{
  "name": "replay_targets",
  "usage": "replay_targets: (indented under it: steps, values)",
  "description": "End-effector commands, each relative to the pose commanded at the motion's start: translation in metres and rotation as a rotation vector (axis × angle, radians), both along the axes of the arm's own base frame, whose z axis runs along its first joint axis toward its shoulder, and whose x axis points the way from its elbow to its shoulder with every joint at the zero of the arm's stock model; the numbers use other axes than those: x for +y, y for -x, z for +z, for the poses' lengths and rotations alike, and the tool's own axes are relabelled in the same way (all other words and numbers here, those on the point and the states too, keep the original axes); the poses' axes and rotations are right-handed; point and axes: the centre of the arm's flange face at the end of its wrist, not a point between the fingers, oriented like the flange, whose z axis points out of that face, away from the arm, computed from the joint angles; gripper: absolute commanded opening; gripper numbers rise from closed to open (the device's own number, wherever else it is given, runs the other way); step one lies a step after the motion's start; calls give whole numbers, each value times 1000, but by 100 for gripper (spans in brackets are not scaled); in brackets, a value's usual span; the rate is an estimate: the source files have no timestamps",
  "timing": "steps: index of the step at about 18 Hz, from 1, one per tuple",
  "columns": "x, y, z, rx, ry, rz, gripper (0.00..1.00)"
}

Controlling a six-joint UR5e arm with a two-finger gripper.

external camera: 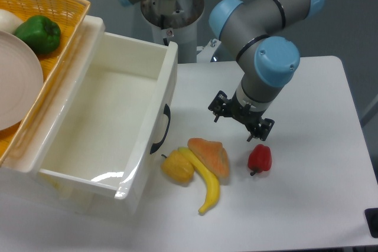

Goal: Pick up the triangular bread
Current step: 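Move the gripper over the orange triangular bread slice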

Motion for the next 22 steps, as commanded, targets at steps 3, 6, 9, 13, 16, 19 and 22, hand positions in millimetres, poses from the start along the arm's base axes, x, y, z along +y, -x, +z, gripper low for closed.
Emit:
replay_targets:
  steps: [3, 6, 9, 13, 16, 19, 22]
  values:
    - [-1, 3, 2, 12, -13, -18, 100]
    - [2, 6, -4, 17, -16, -18, 100]
    - [1, 4, -15, 6, -7, -17, 100]
    - [3, 6, -30, 15, -14, -11, 100]
    - [5, 9, -52, -10, -3, -15, 100]
    - [8, 7, -74, -14, -1, -22, 100]
    - [13, -2, -89, -14, -25, -31, 100]
